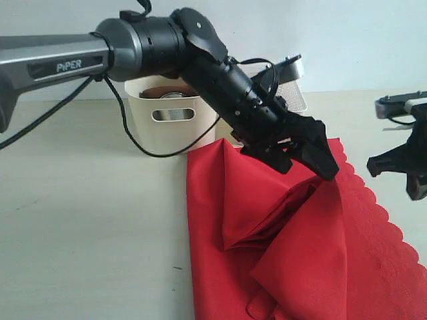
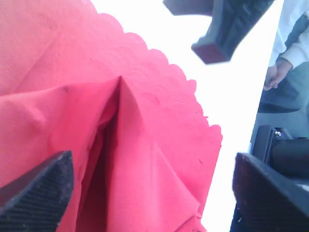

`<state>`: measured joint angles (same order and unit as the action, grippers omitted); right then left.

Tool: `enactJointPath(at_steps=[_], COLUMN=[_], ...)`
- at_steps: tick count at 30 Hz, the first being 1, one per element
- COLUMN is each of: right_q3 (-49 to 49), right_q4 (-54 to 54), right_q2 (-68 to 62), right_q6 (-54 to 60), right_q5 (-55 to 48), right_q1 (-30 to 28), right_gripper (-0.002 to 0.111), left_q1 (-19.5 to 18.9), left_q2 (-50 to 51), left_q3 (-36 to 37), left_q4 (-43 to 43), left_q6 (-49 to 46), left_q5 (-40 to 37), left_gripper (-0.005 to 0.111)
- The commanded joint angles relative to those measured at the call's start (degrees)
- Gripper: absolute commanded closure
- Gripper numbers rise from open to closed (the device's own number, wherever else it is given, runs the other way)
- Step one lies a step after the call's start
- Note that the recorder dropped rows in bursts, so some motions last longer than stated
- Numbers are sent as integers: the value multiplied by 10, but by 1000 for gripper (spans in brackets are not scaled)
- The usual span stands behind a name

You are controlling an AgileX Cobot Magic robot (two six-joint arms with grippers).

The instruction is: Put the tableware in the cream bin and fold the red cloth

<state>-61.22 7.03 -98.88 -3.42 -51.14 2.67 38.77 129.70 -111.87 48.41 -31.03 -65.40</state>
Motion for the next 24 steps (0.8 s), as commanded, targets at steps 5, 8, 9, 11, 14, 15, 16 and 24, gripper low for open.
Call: enactJointPath(at_steps=[5,8,9,11,14,15,16,24], right_q3=[-2,9,11,15,16,16,16,58], right_q4=[-288,-436,-434,-425,-394,-377,-368,-240], right_q2=[123,123,123,121,121,121,121,89], right_q6=[233,394,404,437,480,483,483,509], right_q5=[16,-33,-33,-25,-6,3,10,124], right_q1=[0,18,33,77,148,171,185,298], right_gripper=[108,106,104,92,69,62,58,41], left_q1=[-5,-33,-41,-62,-97,-106,-113,-131], left_q2=[-124,-158,-165,-191,-234,-246,-254,-342], left_q3=[-7,10,19,54,133,157,173,296], left_q4=[-232,-342,-342,-342,-343,-343,-343,-342], left_q6=[105,216,216,209,188,178,173,71], left_q5=[-46,-46,-46,-46,-46,-35,-21,127], left_gripper=[22,22,22,22,22,22,22,22])
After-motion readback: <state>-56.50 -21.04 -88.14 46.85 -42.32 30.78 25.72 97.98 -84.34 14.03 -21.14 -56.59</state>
